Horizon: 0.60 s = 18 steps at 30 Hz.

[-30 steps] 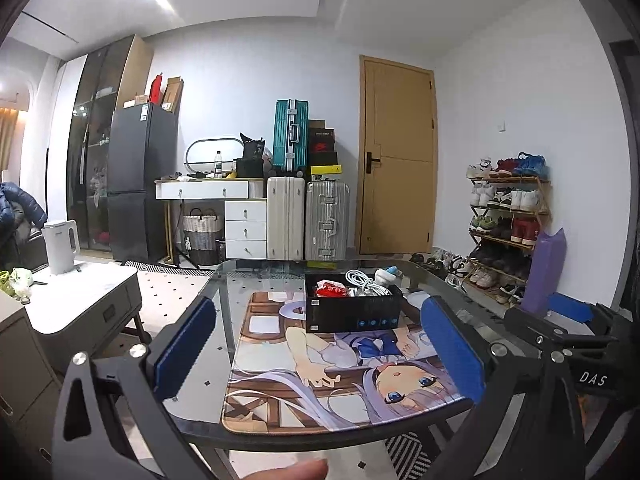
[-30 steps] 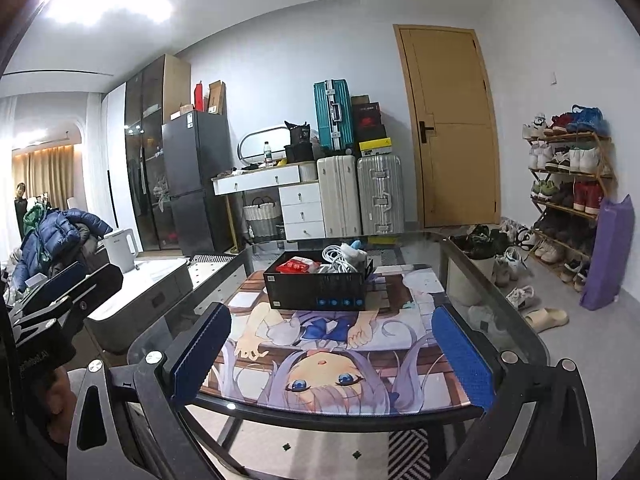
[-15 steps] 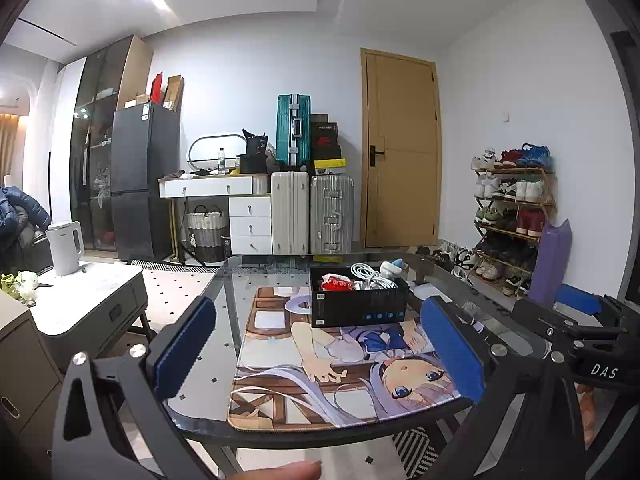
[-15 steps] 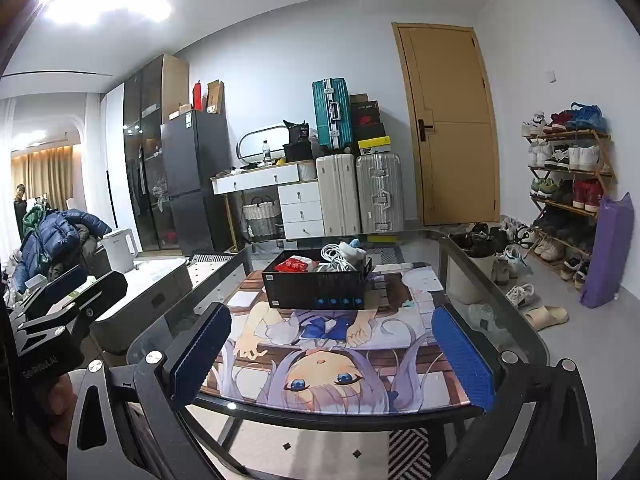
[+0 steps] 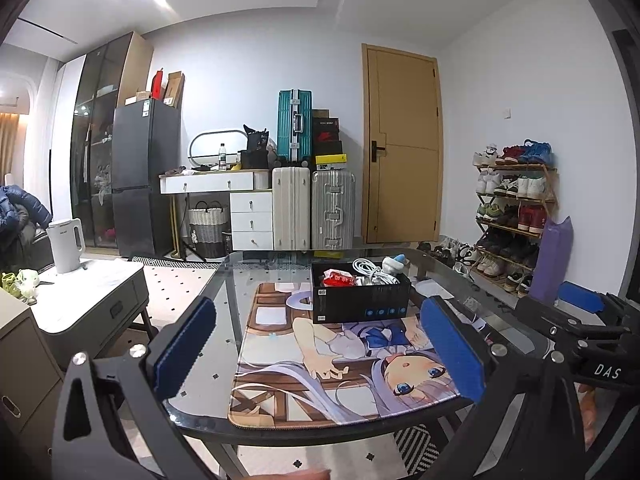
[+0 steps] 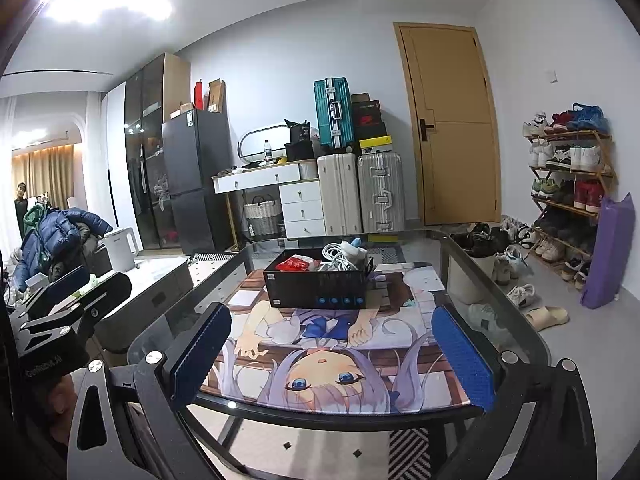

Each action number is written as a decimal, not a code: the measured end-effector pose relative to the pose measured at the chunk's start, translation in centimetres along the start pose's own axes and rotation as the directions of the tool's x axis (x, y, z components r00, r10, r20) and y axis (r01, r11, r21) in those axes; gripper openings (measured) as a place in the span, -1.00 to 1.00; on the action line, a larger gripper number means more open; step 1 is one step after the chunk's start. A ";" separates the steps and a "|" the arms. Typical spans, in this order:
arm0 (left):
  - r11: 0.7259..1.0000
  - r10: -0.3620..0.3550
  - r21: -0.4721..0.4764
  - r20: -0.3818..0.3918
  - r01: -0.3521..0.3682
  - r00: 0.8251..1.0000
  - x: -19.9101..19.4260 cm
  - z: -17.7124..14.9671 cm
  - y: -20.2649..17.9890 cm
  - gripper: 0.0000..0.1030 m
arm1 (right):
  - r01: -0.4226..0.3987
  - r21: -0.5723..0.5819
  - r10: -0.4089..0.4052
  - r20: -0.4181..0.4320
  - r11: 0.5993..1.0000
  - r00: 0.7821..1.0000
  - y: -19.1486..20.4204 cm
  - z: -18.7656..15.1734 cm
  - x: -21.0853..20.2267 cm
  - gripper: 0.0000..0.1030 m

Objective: Organize soft objects

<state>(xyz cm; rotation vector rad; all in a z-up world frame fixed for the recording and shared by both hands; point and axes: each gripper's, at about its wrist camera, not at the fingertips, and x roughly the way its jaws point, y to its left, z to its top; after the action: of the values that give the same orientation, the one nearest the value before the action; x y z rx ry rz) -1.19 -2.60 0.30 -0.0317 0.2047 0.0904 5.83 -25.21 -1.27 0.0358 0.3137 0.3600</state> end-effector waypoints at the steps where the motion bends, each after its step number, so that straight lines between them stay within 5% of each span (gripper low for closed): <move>1: 1.000 0.002 0.000 0.000 -0.002 1.000 0.0 0.0 0.0 1.00 | -0.002 0.000 0.002 -0.001 1.000 1.000 0.0 0.0 0.0 0.99; 18: 1.000 0.019 0.000 0.004 -0.019 1.000 -0.1 0.2 0.3 1.00 | -0.014 0.005 0.014 -0.002 1.000 1.000 -0.1 0.0 -0.1 0.99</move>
<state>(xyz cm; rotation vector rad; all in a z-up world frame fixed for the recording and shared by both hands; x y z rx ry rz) -1.26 -2.29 0.47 -0.0298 0.2009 0.1096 5.77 -25.33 -1.24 0.0426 0.3168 0.3735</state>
